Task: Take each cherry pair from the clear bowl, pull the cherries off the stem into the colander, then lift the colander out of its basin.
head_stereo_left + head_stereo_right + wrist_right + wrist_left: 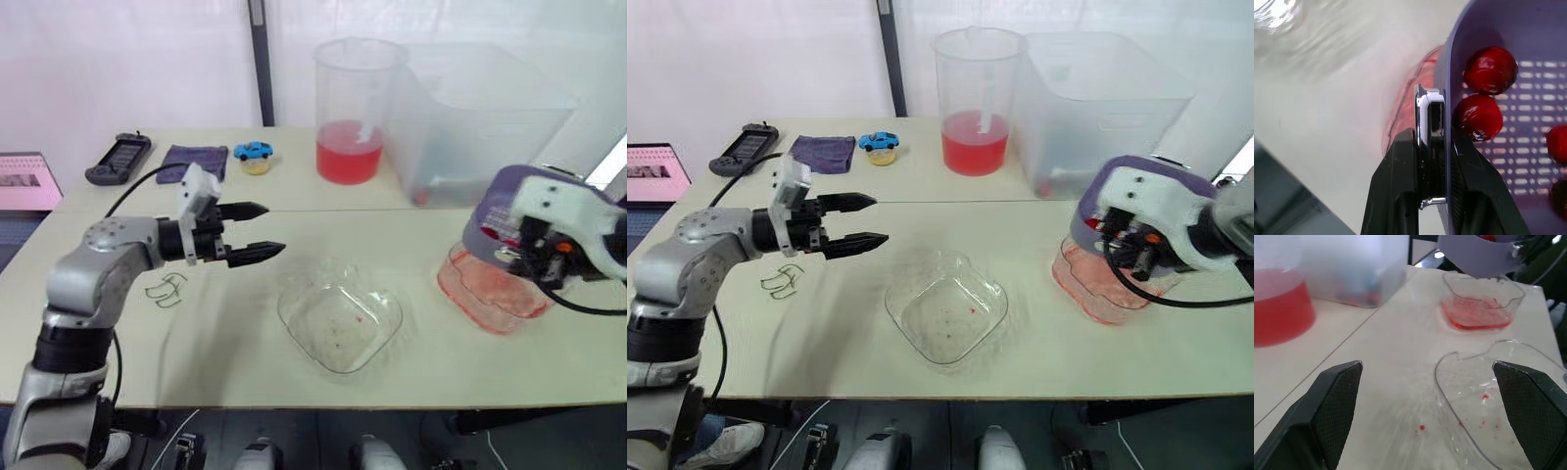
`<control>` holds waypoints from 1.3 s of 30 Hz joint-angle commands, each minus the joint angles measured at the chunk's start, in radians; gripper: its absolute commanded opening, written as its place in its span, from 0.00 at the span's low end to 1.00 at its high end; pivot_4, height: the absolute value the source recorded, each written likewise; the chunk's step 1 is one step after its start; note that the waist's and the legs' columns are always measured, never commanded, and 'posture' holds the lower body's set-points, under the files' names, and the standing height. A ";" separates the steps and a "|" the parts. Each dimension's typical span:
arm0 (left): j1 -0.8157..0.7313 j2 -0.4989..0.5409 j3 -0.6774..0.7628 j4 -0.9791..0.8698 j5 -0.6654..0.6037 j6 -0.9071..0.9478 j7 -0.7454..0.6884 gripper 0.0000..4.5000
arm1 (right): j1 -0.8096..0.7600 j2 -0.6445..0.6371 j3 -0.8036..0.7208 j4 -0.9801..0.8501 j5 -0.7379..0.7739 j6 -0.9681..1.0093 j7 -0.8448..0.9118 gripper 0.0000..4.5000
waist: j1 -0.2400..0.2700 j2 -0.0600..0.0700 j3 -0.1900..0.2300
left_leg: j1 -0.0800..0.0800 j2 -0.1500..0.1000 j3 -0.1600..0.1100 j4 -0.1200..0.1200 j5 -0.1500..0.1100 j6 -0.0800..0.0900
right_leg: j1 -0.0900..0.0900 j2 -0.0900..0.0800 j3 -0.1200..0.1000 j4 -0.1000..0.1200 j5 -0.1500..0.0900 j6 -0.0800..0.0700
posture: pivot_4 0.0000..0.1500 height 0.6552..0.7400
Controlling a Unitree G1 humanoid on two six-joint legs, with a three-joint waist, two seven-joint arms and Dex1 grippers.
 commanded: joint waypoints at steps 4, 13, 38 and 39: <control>0.153 0.020 0.123 -0.194 -0.067 0.059 0.125 1.00 | 0.449 -0.027 -0.522 0.176 -0.214 -0.298 0.110 0.05 | 0.012 -0.001 0.000 | -0.003 0.006 0.001 0.000 -0.002 0.003 | -0.002 0.002 0.000 -0.002 0.000 0.000 | 1.00 0.93; 0.343 0.047 0.267 -0.366 -0.149 0.132 0.256 1.00 | 0.868 -0.027 -0.891 0.186 -0.319 -0.414 0.085 0.05 | 0.004 -0.002 -0.001 | -0.001 0.006 0.004 0.002 -0.002 0.003 | 0.000 0.003 0.002 0.000 0.000 0.000 | 1.00 0.93; 0.421 0.114 0.307 -0.436 -0.252 0.154 0.361 1.00 | 1.138 -0.027 -1.024 0.118 -0.413 -0.497 -0.032 0.05 | -0.019 -0.003 -0.001 | 0.001 0.006 0.008 0.002 -0.002 0.004 | -0.001 0.004 0.005 0.001 0.000 0.000 | 1.00 0.93; 0.418 0.117 0.302 -0.433 -0.251 0.153 0.360 1.00 | 1.149 -0.027 -1.025 0.115 -0.421 -0.498 -0.037 0.05 | -0.019 -0.004 -0.002 | 0.001 0.006 0.008 0.002 -0.002 0.004 | -0.001 0.004 0.005 0.001 0.000 0.000 | 1.00 0.93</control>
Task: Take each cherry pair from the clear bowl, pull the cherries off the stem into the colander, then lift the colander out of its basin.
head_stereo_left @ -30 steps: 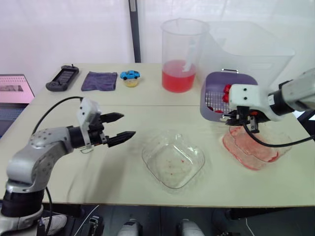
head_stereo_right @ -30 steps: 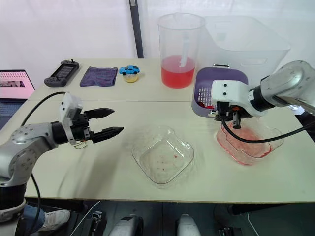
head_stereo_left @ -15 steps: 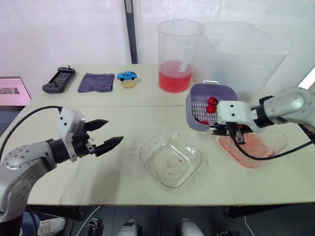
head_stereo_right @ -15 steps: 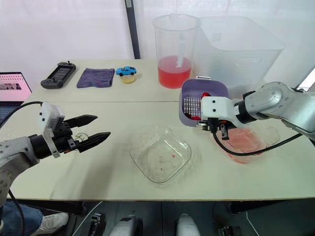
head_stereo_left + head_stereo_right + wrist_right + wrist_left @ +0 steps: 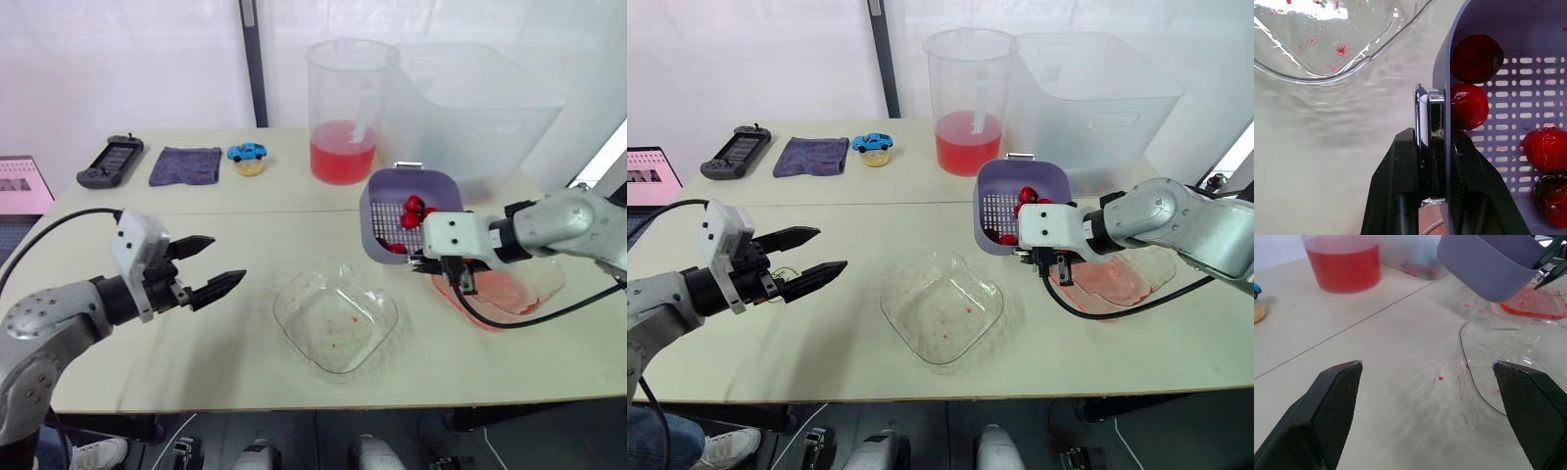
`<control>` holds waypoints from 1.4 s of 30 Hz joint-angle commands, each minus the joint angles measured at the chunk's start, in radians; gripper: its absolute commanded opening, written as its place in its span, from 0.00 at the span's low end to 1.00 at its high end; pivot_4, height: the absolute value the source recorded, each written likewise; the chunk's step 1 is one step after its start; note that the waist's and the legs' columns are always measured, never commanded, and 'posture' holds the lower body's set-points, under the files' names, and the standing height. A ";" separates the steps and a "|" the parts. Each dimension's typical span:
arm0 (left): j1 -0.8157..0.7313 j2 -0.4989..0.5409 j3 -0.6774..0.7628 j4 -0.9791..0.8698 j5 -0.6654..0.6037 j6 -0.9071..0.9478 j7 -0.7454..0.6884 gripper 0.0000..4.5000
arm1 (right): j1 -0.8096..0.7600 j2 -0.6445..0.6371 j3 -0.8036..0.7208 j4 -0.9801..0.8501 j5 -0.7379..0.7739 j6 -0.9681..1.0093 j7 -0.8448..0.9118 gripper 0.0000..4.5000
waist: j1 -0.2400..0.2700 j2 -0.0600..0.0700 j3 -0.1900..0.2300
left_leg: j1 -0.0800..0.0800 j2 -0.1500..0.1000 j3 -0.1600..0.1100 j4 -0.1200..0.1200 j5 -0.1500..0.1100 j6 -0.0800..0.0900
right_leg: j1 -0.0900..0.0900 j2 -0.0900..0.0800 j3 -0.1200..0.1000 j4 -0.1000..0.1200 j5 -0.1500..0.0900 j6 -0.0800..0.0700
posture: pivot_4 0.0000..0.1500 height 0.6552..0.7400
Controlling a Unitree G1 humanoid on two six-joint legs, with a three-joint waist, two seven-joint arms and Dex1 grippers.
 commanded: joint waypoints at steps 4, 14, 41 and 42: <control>-0.026 0.028 -0.013 -0.007 -0.005 -0.016 -0.003 1.00 | 0.050 -0.002 -0.038 -0.008 -0.028 -0.013 -0.028 0.05 | 0.001 -0.002 -0.001 | 0.000 0.000 0.000 0.000 0.000 0.000 | 0.000 0.000 0.000 0.000 0.000 0.000 | 1.00 0.93; -0.043 0.040 -0.035 0.016 0.003 -0.031 -0.016 1.00 | 0.105 -0.002 -0.044 -0.038 -0.119 -0.050 -0.033 0.05 | 0.001 -0.002 -0.001 | 0.000 0.000 0.000 0.000 0.000 0.000 | 0.000 0.000 0.000 0.000 0.000 0.000 | 1.00 0.93; -0.078 0.038 -0.090 0.034 0.030 -0.045 -0.023 1.00 | 0.122 -0.002 -0.059 -0.079 -0.187 -0.055 -0.062 0.54 | -0.001 -0.002 -0.001 | 0.001 0.000 0.001 0.000 0.000 0.000 | 0.000 0.000 0.001 0.001 0.000 0.000 | 1.00 0.93; -0.080 0.038 -0.092 0.035 0.031 -0.046 -0.025 1.00 | 0.116 -0.002 -0.059 -0.078 -0.180 -0.055 -0.063 0.54 | -0.001 -0.002 -0.001 | 0.001 0.000 0.001 0.000 0.000 0.000 | 0.000 0.000 0.001 0.001 0.000 0.000 | 1.00 0.93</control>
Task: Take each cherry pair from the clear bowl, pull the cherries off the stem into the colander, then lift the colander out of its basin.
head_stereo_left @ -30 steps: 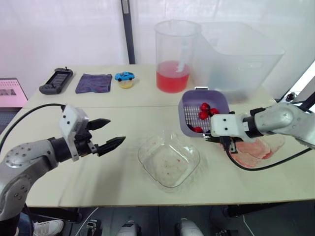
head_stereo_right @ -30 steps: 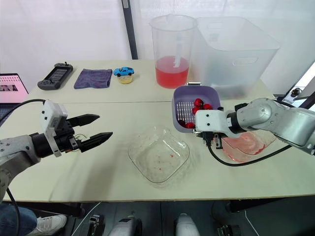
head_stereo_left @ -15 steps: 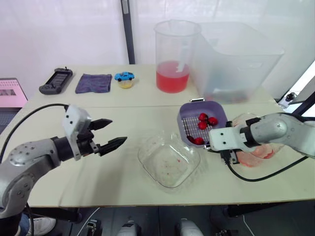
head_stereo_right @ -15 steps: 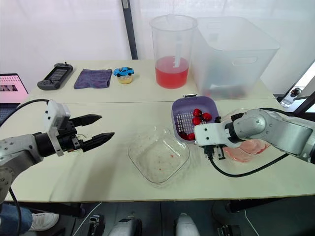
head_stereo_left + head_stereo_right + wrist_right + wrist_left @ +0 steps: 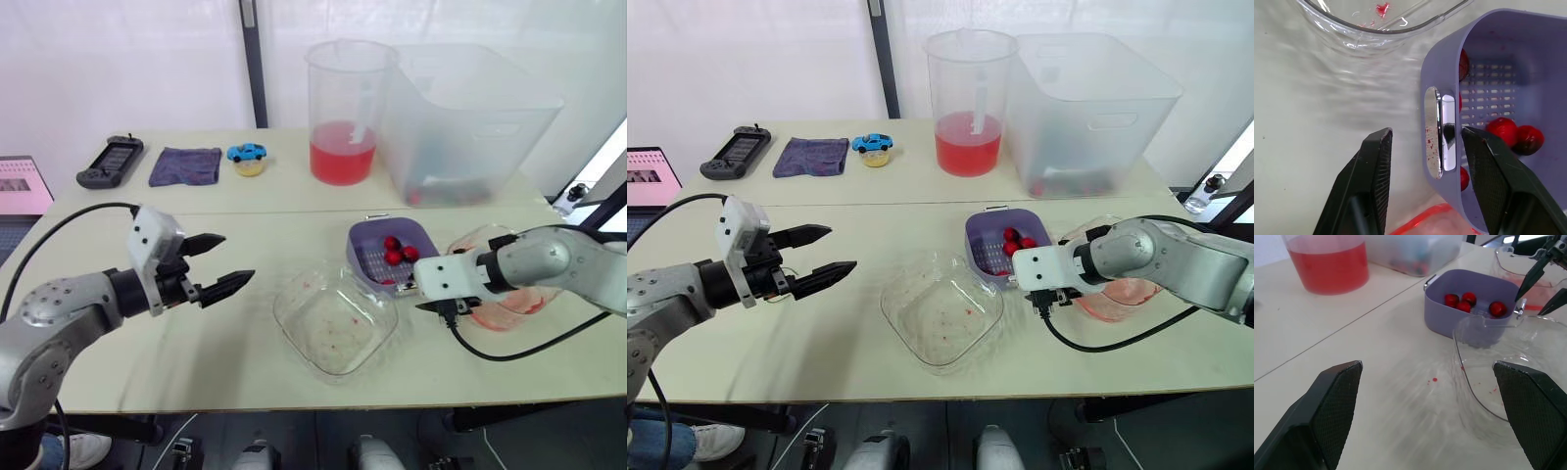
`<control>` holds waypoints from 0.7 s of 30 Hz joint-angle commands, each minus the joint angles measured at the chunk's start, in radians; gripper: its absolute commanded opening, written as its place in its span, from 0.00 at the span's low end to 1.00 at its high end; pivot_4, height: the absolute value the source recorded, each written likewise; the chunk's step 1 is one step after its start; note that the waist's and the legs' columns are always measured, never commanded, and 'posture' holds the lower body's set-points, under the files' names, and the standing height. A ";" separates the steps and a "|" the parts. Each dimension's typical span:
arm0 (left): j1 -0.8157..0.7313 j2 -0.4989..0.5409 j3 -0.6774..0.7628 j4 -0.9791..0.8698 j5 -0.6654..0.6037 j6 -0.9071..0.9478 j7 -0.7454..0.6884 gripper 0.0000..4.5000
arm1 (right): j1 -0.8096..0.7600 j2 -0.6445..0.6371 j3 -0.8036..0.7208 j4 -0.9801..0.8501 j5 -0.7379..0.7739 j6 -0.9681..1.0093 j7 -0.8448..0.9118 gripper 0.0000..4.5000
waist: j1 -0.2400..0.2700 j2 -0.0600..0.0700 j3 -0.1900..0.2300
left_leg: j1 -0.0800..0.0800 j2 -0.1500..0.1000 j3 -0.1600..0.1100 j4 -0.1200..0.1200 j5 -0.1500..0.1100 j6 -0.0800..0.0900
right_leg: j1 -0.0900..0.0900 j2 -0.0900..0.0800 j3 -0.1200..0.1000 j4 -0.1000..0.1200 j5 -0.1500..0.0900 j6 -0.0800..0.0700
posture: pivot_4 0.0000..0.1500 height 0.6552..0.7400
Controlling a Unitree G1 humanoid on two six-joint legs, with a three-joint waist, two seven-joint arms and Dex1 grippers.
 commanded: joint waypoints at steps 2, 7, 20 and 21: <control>-0.028 0.013 -0.012 -0.001 0.010 -0.025 -0.009 1.00 | -0.054 -0.005 -0.036 0.000 0.042 -0.023 -0.020 0.54 | 0.000 0.000 0.000 | 0.000 0.000 0.000 0.000 0.000 0.000 | 0.000 0.000 0.000 0.000 0.000 0.000 | 1.00 0.93; -0.054 0.008 -0.021 0.026 0.006 -0.033 -0.027 1.00 | -0.127 -0.005 -0.036 0.029 0.135 -0.042 -0.042 0.54 | -0.001 0.000 0.000 | 0.000 0.000 0.001 0.000 0.000 0.000 | 0.000 0.000 0.000 0.000 0.000 0.000 | 1.00 0.93; -0.254 -0.032 -0.121 0.254 0.080 -0.133 -0.118 1.00 | -0.311 -0.005 0.026 0.210 0.548 -0.070 -0.121 0.54 | -0.001 0.000 0.000 | 0.000 0.000 0.001 0.000 0.000 0.001 | 0.000 0.000 0.001 0.000 0.000 0.000 | 1.00 0.93; -0.263 -0.035 -0.128 0.265 0.090 -0.144 -0.126 1.00 | -0.321 -0.005 0.034 0.224 0.576 -0.070 -0.128 0.54 | -0.001 0.000 0.000 | 0.000 0.000 0.001 0.000 0.000 0.001 | 0.000 0.000 0.001 0.000 0.000 0.000 | 1.00 0.93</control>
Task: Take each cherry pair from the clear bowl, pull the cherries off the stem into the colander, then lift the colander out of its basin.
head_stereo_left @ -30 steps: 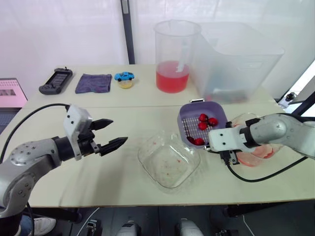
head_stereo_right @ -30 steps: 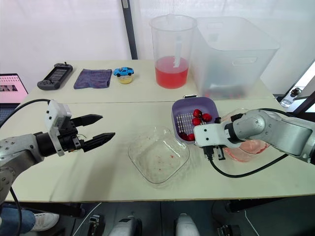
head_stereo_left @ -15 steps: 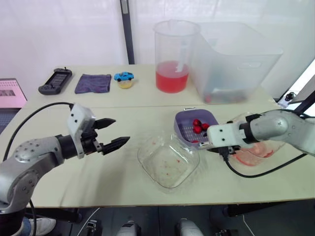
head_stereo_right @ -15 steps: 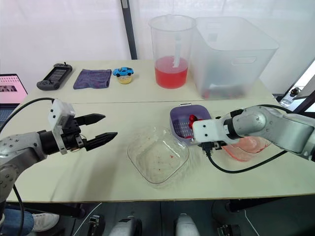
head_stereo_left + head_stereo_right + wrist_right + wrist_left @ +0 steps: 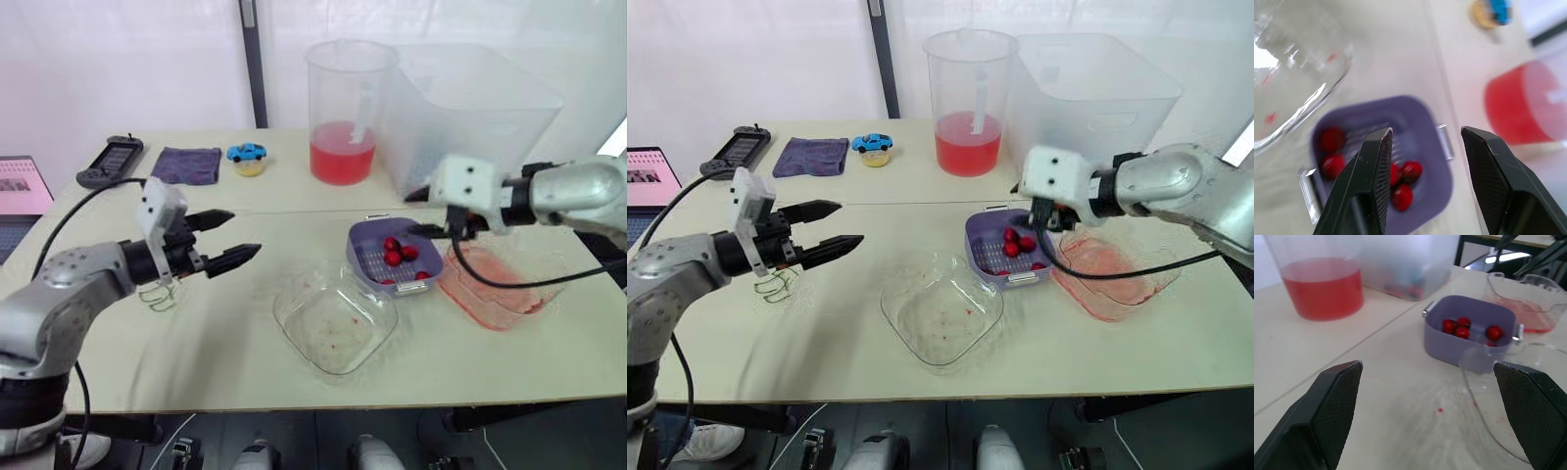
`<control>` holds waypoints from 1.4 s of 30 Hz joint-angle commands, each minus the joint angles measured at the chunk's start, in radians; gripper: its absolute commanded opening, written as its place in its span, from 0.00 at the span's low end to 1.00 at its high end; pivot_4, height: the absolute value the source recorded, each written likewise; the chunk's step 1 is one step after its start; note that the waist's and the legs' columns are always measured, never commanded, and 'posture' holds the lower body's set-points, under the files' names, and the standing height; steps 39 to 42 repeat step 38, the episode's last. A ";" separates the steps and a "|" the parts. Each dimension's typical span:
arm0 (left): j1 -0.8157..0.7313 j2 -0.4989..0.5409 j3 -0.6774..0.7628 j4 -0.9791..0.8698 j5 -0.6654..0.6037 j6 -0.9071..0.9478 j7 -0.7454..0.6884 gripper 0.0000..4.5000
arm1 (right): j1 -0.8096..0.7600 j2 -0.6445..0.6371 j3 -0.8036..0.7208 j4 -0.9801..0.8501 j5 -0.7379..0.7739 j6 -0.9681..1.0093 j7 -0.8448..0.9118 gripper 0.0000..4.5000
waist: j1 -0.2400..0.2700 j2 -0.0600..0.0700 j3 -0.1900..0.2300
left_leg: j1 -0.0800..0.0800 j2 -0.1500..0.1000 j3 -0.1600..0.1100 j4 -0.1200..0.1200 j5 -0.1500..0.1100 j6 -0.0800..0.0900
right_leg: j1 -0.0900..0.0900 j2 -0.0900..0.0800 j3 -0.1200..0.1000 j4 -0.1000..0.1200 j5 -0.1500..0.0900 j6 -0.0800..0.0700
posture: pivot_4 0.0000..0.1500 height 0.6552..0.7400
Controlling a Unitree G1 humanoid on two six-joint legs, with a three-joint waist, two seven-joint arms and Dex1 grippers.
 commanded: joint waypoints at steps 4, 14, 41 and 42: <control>-0.118 -0.035 -0.071 0.123 0.116 -0.128 -0.040 1.00 | -0.070 -0.002 0.115 0.291 0.357 -0.053 -0.096 0.54 | 0.003 -0.001 0.000 | 0.000 0.000 0.000 0.001 0.000 0.000 | 0.000 0.000 0.000 0.000 0.000 0.000 | 1.00 0.93; -0.146 -0.091 -0.105 0.278 0.247 -0.293 -0.077 1.00 | -0.336 0.358 0.643 0.103 0.544 -0.201 -0.183 0.54 | 0.002 -0.002 0.000 | -0.001 0.000 0.000 0.000 -0.001 0.001 | -0.001 0.000 0.000 -0.002 0.000 0.000 | 1.00 0.93; 0.329 -0.063 0.069 0.214 0.219 -0.355 -0.141 1.00 | -0.943 1.104 0.826 -0.224 -0.039 0.381 0.157 0.54 | 0.037 -0.001 0.000 | 0.004 0.002 -0.002 0.000 -0.001 0.002 | 0.006 -0.002 -0.001 -0.001 0.000 0.000 | 1.00 0.93; 0.329 -0.063 0.069 0.214 0.219 -0.355 -0.141 1.00 | -0.943 1.104 0.826 -0.224 -0.039 0.381 0.157 0.54 | 0.037 -0.001 0.000 | 0.004 0.002 -0.002 0.000 -0.001 0.002 | 0.006 -0.002 -0.001 -0.001 0.000 0.000 | 1.00 0.93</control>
